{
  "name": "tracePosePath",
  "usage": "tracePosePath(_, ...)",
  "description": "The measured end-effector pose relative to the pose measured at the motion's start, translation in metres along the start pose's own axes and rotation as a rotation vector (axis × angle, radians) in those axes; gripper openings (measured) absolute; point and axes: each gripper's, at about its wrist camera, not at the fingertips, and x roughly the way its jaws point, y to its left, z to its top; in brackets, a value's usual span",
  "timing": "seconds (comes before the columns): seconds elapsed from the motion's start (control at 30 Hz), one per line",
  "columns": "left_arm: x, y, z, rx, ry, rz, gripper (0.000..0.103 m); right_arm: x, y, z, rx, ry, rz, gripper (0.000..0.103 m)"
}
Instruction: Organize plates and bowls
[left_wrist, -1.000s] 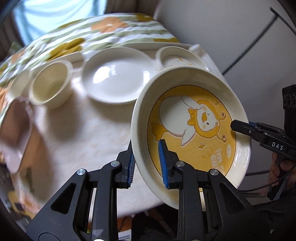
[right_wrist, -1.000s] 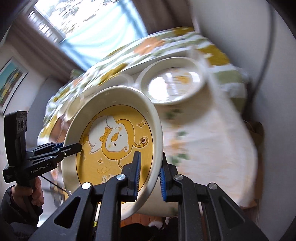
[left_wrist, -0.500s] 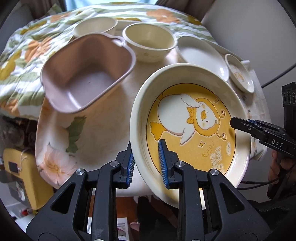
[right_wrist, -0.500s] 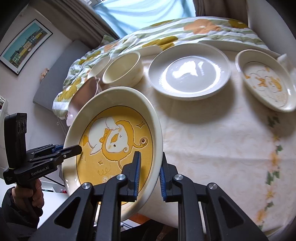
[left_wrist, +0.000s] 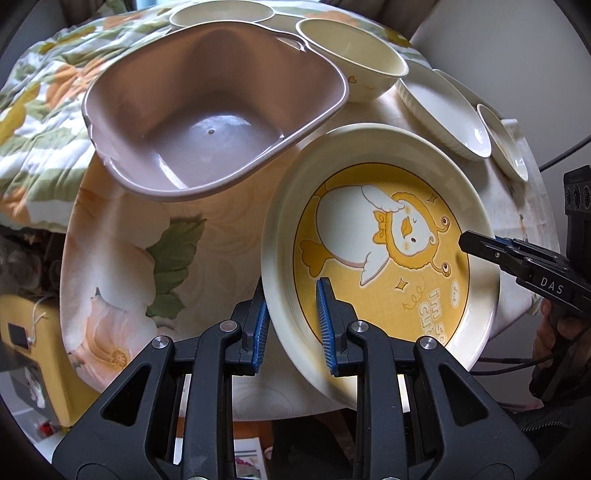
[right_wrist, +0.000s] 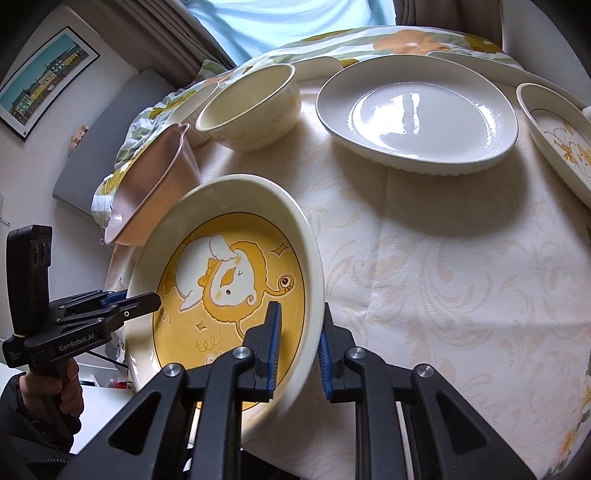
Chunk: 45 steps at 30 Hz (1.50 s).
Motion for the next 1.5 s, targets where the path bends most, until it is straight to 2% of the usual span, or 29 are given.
tracePosePath(0.2, 0.001, -0.009, 0.000, 0.049, -0.015, 0.038, 0.021, 0.000, 0.000, -0.004, 0.009, -0.008, -0.012, 0.017)
tracePosePath(0.43, 0.003, -0.013, 0.002, 0.065, -0.015, 0.059, 0.021, 0.000, 0.008, -0.004, 0.004, -0.006, -0.078, 0.018)
tracePosePath(0.5, 0.005, -0.016, 0.002, 0.075, -0.012, 0.077, 0.023, 0.000, 0.011, -0.005, -0.010, -0.008, -0.094, 0.024)
tracePosePath(0.53, 0.007, -0.020, 0.003, 0.077, -0.013, 0.082, 0.024, 0.000, 0.011, -0.005, -0.010, -0.008, -0.094, 0.037)
tracePosePath(0.57, 0.007, -0.020, 0.003, 0.075, -0.016, 0.083, 0.024, 0.001, 0.015, -0.005, -0.025, -0.005, -0.102, 0.057)
tracePosePath(0.6, 0.007, -0.020, 0.003, 0.069, -0.018, 0.083, 0.025, 0.002, 0.016, -0.005, -0.027, 0.001, -0.101, 0.062)
tracePosePath(0.7, 0.008, -0.021, 0.003, 0.054, -0.023, 0.086, 0.026, 0.002, 0.016, -0.006, -0.021, 0.010, -0.091, 0.063)
tracePosePath(0.77, 0.009, -0.022, 0.002, 0.050, -0.025, 0.098, 0.032, 0.002, 0.016, -0.008, -0.035, 0.008, -0.087, 0.063)
tracePosePath(0.8, 0.010, -0.023, 0.000, 0.049, -0.024, 0.107, 0.050, 0.002, 0.016, -0.008, -0.035, 0.008, -0.087, 0.063)
tracePosePath(0.83, 0.011, -0.025, -0.001, 0.045, -0.027, 0.115, 0.075, -0.001, 0.016, -0.010, -0.046, 0.005, -0.083, 0.063)
tracePosePath(0.87, 0.010, -0.026, -0.003, 0.038, -0.036, 0.125, 0.084, -0.003, 0.015, -0.011, -0.047, 0.003, -0.077, 0.063)
tracePosePath(0.9, 0.008, -0.028, -0.004, 0.027, -0.048, 0.130, 0.088, -0.003, 0.015, -0.011, -0.047, 0.003, -0.077, 0.063)
tracePosePath(1.07, -0.007, -0.044, -0.008, -0.038, -0.063, 0.164, 0.088, -0.024, 0.004, -0.014, -0.058, -0.008, -0.050, 0.063)
tracePosePath(1.13, -0.023, -0.058, -0.009, -0.065, -0.086, 0.173, 0.088, -0.053, -0.006, -0.012, -0.086, -0.034, -0.041, 0.064)
tracePosePath(1.27, -0.070, -0.104, -0.007, -0.084, -0.187, 0.163, 0.088, -0.111, -0.026, -0.002, -0.126, -0.118, -0.024, 0.085)
tracePosePath(1.3, -0.082, -0.119, -0.005, -0.084, -0.226, 0.169, 0.091, -0.125, -0.031, 0.001, -0.134, -0.141, -0.021, 0.092)
tracePosePath(1.33, -0.092, -0.131, -0.002, -0.083, -0.262, 0.180, 0.103, -0.125, -0.031, 0.001, -0.134, -0.141, -0.021, 0.101)
tracePosePath(1.4, -0.103, -0.155, 0.004, -0.083, -0.327, 0.203, 0.103, -0.160, -0.047, 0.015, -0.171, -0.202, -0.022, 0.102)
tracePosePath(1.47, -0.102, -0.174, 0.015, -0.080, -0.335, 0.186, 0.103, -0.169, -0.051, 0.020, -0.183, -0.227, -0.037, 0.102)
tracePosePath(1.5, -0.101, -0.182, 0.021, -0.086, -0.336, 0.178, 0.103, -0.181, -0.063, 0.032, -0.206, -0.237, -0.077, 0.102)
